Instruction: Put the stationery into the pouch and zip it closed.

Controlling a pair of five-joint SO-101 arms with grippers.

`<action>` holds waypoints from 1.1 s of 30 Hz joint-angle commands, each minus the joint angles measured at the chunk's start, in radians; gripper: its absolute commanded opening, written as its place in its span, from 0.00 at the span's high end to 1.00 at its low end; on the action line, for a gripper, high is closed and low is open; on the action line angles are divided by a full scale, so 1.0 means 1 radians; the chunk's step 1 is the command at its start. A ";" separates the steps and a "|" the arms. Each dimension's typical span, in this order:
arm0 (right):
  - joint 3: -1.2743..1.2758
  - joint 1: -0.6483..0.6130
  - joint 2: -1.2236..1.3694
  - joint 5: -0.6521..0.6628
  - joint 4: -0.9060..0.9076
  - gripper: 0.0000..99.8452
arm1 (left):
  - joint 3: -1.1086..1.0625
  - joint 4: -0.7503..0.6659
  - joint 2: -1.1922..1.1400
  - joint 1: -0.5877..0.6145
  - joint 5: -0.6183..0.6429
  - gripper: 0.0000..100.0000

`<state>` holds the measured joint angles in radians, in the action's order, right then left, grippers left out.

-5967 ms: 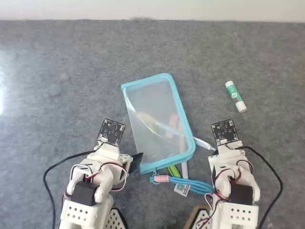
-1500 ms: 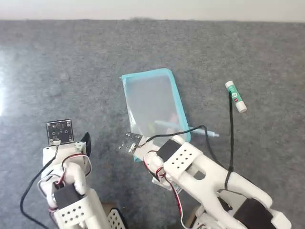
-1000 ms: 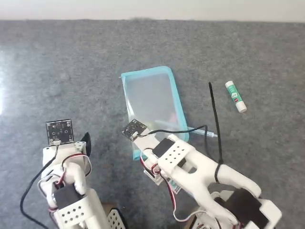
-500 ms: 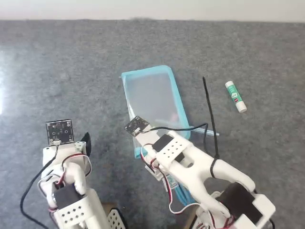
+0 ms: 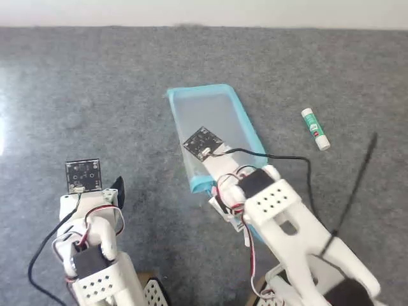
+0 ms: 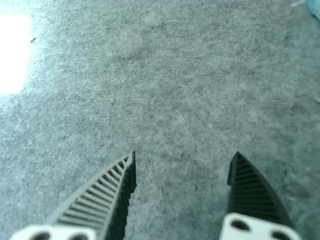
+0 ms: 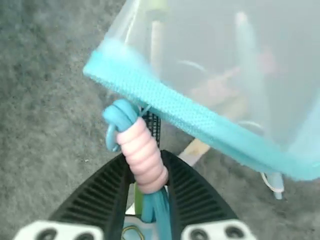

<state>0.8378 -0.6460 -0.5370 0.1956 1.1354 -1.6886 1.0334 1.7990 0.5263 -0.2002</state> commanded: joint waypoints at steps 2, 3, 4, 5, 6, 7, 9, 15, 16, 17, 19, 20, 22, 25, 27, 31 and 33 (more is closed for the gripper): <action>-0.114 0.018 -0.096 0.083 0.090 0.99 | 0.036 -0.026 0.002 -0.034 -0.029 0.71; -0.146 0.018 -0.097 0.097 0.130 0.99 | 0.041 -0.025 0.002 -0.054 -0.029 0.71; -0.186 0.019 -0.096 0.107 0.173 0.99 | 0.044 -0.020 0.000 -0.074 -0.029 0.71; -0.221 0.019 -0.096 0.114 0.216 0.99 | 0.045 -0.006 0.000 -0.089 -0.031 0.71; -0.255 0.019 -0.093 0.121 0.254 0.99 | 0.045 0.005 0.000 -0.106 -0.034 0.71; -0.284 0.019 -0.088 0.124 0.283 0.99 | 0.044 0.014 0.000 -0.120 -0.035 0.71; -0.319 0.019 -0.067 0.124 0.314 0.97 | 0.042 0.025 0.000 -0.133 -0.049 0.71; -0.313 0.016 0.056 0.129 0.320 0.88 | 0.024 0.025 0.002 -0.133 -0.063 0.71; -0.296 0.016 0.084 0.129 0.315 0.86 | 0.024 0.025 0.002 -0.133 -0.063 0.71; -0.270 0.016 0.114 0.129 0.306 0.85 | 0.022 0.025 0.002 -0.133 -0.063 0.71; -0.201 0.015 0.170 0.129 0.242 0.83 | 0.022 0.025 0.002 -0.133 -0.063 0.71; -0.170 0.015 0.196 0.130 0.205 0.83 | 0.016 0.025 0.002 -0.133 -0.063 0.71; -0.138 0.015 0.234 0.127 0.145 0.83 | 0.010 0.021 0.002 -0.133 -0.064 0.71; -0.141 0.010 0.243 0.118 0.099 0.83 | 0.008 0.023 0.002 -0.133 -0.084 0.71; -0.157 -0.016 0.226 0.071 0.065 0.83 | 0.007 0.023 0.002 -0.133 -0.094 0.71; -0.163 -0.113 0.196 0.006 0.016 0.83 | 0.007 0.020 0.002 -0.133 -0.094 0.71; -0.155 -0.165 0.194 0.011 0.004 0.83 | 0.007 0.020 0.002 -0.133 -0.095 0.71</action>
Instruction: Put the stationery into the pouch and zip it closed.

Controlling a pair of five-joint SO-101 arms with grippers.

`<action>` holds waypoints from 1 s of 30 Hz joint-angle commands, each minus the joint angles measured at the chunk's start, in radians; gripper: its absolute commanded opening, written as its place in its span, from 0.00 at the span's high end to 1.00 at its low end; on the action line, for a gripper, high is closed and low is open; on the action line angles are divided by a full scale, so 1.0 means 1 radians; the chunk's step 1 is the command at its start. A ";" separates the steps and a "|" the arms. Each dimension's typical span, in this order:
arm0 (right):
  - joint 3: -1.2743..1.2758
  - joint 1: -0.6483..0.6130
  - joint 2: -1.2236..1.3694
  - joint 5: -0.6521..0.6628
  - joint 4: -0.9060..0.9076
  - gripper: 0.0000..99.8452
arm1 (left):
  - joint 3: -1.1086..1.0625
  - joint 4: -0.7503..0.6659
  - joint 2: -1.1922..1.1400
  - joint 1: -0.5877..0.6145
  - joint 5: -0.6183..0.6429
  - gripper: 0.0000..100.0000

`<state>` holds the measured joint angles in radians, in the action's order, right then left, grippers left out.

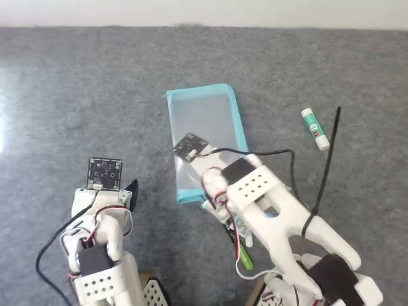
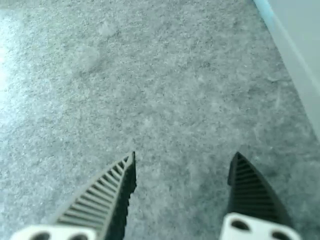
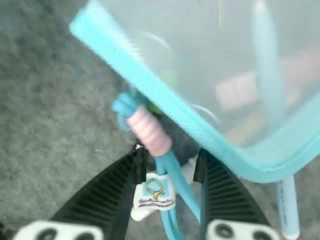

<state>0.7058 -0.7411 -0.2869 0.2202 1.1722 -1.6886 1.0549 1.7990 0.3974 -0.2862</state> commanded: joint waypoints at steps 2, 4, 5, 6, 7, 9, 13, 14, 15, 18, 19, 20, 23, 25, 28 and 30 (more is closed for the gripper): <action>-0.005 -0.099 -0.053 0.003 -0.056 0.83 | 0.007 -0.002 0.002 -0.005 -0.009 0.71; 0.012 -0.099 -0.041 0.020 -0.079 0.83 | 0.007 -0.002 0.002 -0.005 -0.009 0.71; 0.015 -0.097 -0.033 0.018 -0.088 0.83 | 0.007 -0.002 0.002 -0.005 -0.009 0.71; 0.018 -0.097 -0.025 0.018 -0.096 0.83 | 0.007 -0.002 0.002 -0.005 -0.009 0.71; 0.021 -0.099 -0.021 0.020 -0.104 0.83 | 0.007 -0.002 0.002 -0.005 -0.011 0.71; 0.021 -0.104 -0.010 0.026 -0.105 0.83 | 0.007 -0.002 0.002 -0.005 -0.011 0.71; 0.021 -0.102 0.016 0.028 -0.130 0.83 | 0.007 0.000 0.002 -0.005 -0.011 0.71; 0.021 -0.101 0.031 0.028 -0.140 0.83 | 0.007 0.002 0.002 -0.005 -0.011 0.71; 0.021 -0.099 0.047 0.028 -0.151 0.83 | 0.007 0.002 0.002 -0.005 -0.011 0.71; 0.021 -0.099 0.104 0.028 -0.186 0.83 | 0.007 0.003 0.002 -0.005 -0.011 0.71; 0.021 -0.099 0.124 0.028 -0.197 0.83 | 0.007 0.003 0.002 -0.005 -0.011 0.71; 0.021 -0.099 0.140 0.028 -0.211 0.83 | 0.007 0.003 0.002 -0.005 -0.011 0.71; 0.021 -0.097 0.176 0.021 -0.242 0.83 | 0.007 0.003 0.000 -0.005 -0.011 0.71; 0.020 -0.097 0.185 0.020 -0.243 0.83 | 0.007 0.003 0.000 -0.005 -0.011 0.71; 0.015 -0.087 0.183 0.020 -0.242 0.91 | 0.007 0.003 -0.002 -0.005 -0.011 0.71; 0.000 -0.045 0.183 0.023 -0.237 0.97 | 0.007 0.003 -0.002 -0.005 -0.011 0.71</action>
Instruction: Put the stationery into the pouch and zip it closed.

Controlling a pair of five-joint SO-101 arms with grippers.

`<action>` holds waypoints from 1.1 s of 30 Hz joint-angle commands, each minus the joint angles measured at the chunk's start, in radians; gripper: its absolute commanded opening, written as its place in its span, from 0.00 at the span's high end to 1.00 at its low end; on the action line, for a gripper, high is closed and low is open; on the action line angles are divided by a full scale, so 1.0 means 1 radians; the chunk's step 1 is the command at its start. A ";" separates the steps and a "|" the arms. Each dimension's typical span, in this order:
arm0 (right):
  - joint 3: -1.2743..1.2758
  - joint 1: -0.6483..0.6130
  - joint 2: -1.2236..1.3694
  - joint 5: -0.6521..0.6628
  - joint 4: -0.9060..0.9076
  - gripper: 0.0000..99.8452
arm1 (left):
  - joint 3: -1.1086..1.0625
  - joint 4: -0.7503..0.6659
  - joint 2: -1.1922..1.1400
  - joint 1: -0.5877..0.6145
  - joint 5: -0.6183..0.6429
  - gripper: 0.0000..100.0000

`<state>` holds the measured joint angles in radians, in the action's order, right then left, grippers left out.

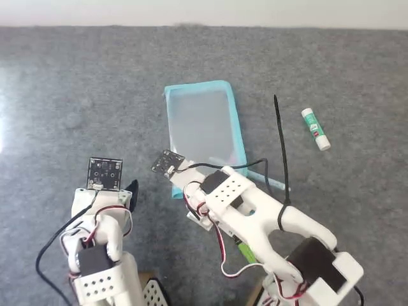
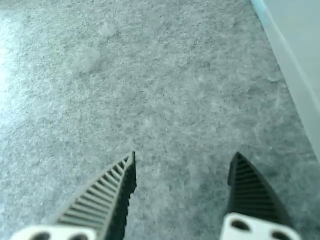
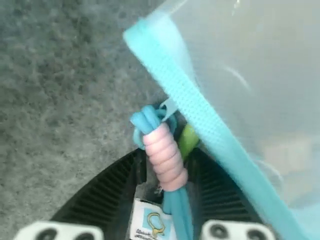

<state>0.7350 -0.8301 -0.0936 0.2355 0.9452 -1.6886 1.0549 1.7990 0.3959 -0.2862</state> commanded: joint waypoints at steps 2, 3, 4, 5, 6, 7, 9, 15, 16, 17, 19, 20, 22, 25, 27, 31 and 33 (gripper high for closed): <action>-0.058 0.107 -0.010 0.006 0.012 0.99 | 0.007 0.003 -0.002 -0.006 -0.009 0.71; -0.084 0.139 -0.010 0.005 0.031 0.98 | 0.007 0.003 -0.002 -0.008 -0.009 0.71; -0.112 0.165 -0.010 0.005 0.056 0.98 | 0.007 0.003 -0.002 -0.008 -0.009 0.71; -0.141 0.186 -0.010 0.003 0.090 0.99 | 0.007 0.003 -0.002 -0.008 -0.009 0.71; -0.173 0.202 -0.010 0.003 0.120 0.99 | 0.007 0.003 -0.002 -0.008 -0.009 0.71; -0.204 0.211 -0.010 0.003 0.153 0.99 | 0.007 0.003 -0.002 -0.008 -0.009 0.71; -0.269 0.219 -0.012 0.003 0.220 0.99 | 0.007 0.003 -0.002 -0.008 -0.008 0.71; -0.384 0.220 -0.070 0.003 0.369 0.99 | 0.012 -0.003 0.002 -0.008 -0.005 0.71; -0.379 0.220 -0.105 0.005 0.375 0.99 | 0.013 -0.003 0.002 -0.008 -0.005 0.71; -0.358 0.220 -0.148 0.008 0.369 0.99 | 0.015 -0.003 0.002 -0.008 -0.005 0.71; -0.290 0.220 -0.251 0.009 0.321 0.99 | 0.018 -0.003 0.002 -0.008 -0.005 0.71; -0.242 0.220 -0.305 0.011 0.291 0.99 | 0.027 0.000 0.002 -0.008 -0.005 0.71; -0.160 0.220 -0.420 0.012 0.242 0.99 | 0.045 0.003 -0.003 -0.008 -0.005 0.71; -0.078 0.220 -0.578 0.012 0.220 0.99 | 0.073 0.015 -0.005 -0.017 -0.003 0.71; -0.055 0.219 -0.676 0.014 0.223 0.99 | 0.101 0.049 -0.005 -0.066 -0.003 0.68; -0.051 0.217 -0.848 0.035 0.274 0.99 | 0.217 0.104 -0.005 -0.226 0.009 0.64; -0.051 0.219 -0.889 0.055 0.294 0.99 | 0.292 0.110 -0.006 -0.288 0.044 0.64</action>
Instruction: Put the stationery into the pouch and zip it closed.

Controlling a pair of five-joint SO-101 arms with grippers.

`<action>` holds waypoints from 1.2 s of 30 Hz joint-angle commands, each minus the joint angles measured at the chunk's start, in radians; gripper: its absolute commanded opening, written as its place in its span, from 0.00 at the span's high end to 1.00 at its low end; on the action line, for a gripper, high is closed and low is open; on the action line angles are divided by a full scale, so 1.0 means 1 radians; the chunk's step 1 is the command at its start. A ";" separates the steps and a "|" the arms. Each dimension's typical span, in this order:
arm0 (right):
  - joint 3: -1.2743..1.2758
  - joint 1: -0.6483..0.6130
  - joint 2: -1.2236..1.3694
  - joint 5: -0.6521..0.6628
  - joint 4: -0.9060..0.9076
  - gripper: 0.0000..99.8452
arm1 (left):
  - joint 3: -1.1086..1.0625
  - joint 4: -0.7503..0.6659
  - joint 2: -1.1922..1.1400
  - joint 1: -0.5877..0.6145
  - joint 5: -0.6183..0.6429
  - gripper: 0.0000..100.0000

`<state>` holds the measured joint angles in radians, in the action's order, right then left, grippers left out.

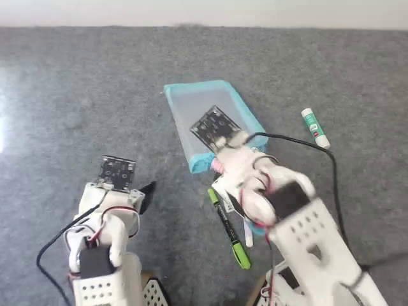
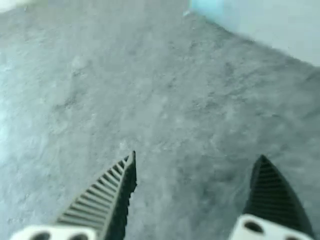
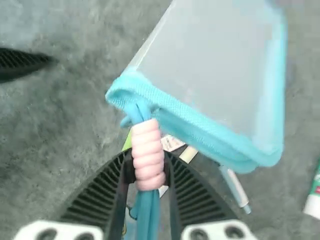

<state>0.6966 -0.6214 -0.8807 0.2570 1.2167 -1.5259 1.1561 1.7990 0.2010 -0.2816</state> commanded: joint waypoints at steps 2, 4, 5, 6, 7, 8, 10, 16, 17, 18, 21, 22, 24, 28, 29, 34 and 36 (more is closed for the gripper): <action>-0.014 0.004 -0.111 0.040 0.027 0.99 | 0.194 0.018 -0.008 -0.149 0.061 0.64; -0.014 -0.001 -0.111 0.035 0.021 0.99 | 0.214 0.015 -0.008 -0.201 0.087 0.64; -0.014 -0.010 -0.111 0.032 0.019 0.99 | 0.216 0.014 -0.008 -0.222 0.101 0.64; -0.014 -0.021 -0.111 0.032 0.019 0.99 | 0.216 0.014 -0.008 -0.239 0.114 0.64; -0.012 -0.035 -0.111 0.031 0.019 0.99 | 0.216 0.012 -0.008 -0.255 0.123 0.64; -0.012 -0.048 -0.111 0.031 0.016 0.99 | 0.214 0.008 -0.008 -0.269 0.133 0.64; -0.014 -0.071 -0.110 0.031 -0.007 0.99 | 0.200 -0.009 -0.008 -0.298 0.140 0.64; -0.017 -0.084 -0.110 0.011 -0.019 0.99 | 0.139 -0.038 -0.008 -0.322 0.149 0.64; -0.021 -0.084 -0.108 0.011 -0.016 0.99 | 0.136 -0.038 -0.008 -0.322 0.149 0.64; -0.026 -0.082 -0.108 0.009 -0.015 0.99 | 0.128 -0.040 -0.008 -0.322 0.147 0.64; -0.026 -0.082 -0.108 0.011 -0.015 0.99 | 0.087 -0.055 -0.006 -0.321 0.146 0.64; -0.026 -0.082 -0.108 0.011 -0.015 0.99 | 0.067 -0.069 -0.006 -0.316 0.144 0.64; -0.026 -0.082 -0.110 0.011 -0.013 0.99 | 0.042 -0.086 -0.006 -0.316 0.130 0.64; -0.026 -0.084 -0.110 0.011 -0.012 0.99 | 0.018 -0.112 -0.006 -0.315 0.126 0.64; -0.028 -0.085 -0.110 0.011 -0.005 0.99 | 0.007 -0.124 -0.006 -0.315 0.126 0.64; -0.092 -0.088 -0.111 0.012 0.064 0.99 | -0.031 -0.186 -0.006 -0.302 0.129 0.64; -0.092 -0.088 -0.111 0.012 0.067 0.99 | -0.036 -0.203 -0.006 -0.285 0.126 0.66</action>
<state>0.6690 -0.6966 -0.9559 0.2770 1.2735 -1.5689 0.9981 1.7990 -0.1059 -0.1481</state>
